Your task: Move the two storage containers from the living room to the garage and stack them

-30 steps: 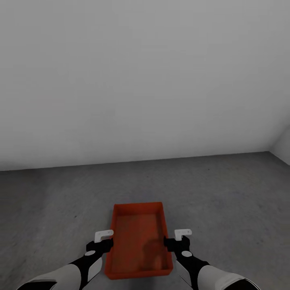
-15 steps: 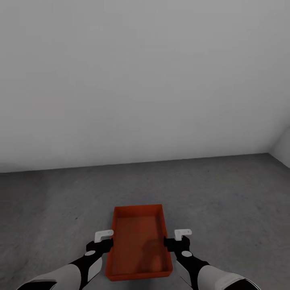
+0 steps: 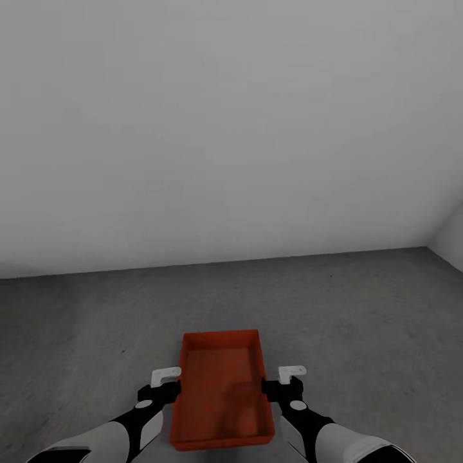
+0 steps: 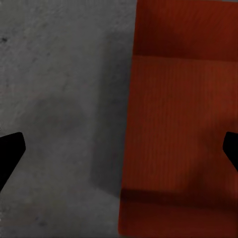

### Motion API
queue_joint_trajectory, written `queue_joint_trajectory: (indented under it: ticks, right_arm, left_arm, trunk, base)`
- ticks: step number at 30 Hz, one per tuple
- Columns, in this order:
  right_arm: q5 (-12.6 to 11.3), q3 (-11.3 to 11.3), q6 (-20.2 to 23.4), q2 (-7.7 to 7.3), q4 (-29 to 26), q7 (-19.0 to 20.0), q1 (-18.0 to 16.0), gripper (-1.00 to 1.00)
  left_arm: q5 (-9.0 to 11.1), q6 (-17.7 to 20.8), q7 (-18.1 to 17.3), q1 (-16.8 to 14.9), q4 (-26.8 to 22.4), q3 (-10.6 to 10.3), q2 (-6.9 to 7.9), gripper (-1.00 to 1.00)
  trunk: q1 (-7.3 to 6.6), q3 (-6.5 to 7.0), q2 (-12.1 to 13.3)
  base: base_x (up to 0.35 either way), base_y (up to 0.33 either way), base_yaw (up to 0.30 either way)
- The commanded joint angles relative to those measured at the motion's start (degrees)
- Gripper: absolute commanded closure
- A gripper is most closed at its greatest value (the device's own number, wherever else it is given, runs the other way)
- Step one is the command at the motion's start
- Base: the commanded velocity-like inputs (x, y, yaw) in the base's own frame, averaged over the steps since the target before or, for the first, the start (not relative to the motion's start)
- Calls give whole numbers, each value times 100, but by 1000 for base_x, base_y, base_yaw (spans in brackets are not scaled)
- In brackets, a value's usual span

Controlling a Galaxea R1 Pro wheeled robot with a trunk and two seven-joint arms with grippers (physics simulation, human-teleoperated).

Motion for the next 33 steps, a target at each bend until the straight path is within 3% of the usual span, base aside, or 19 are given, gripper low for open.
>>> queue_joint_trajectory:
  ticks: [1,33]
  right_arm:
    - [-54,49,-21,1,6,-15,-4,-100]
    - [-54,49,-20,3,6,-15,-4,-100]
  left_arm:
    - [35,-24,1,-3,6,16,-2,-100]
    - [35,-24,1,-3,6,16,-2,-100]
  trunk:
    - [-23,14,40]
    - [-726,589,1323]
  base:
    - [0,0,0]
    - [0,0,0]
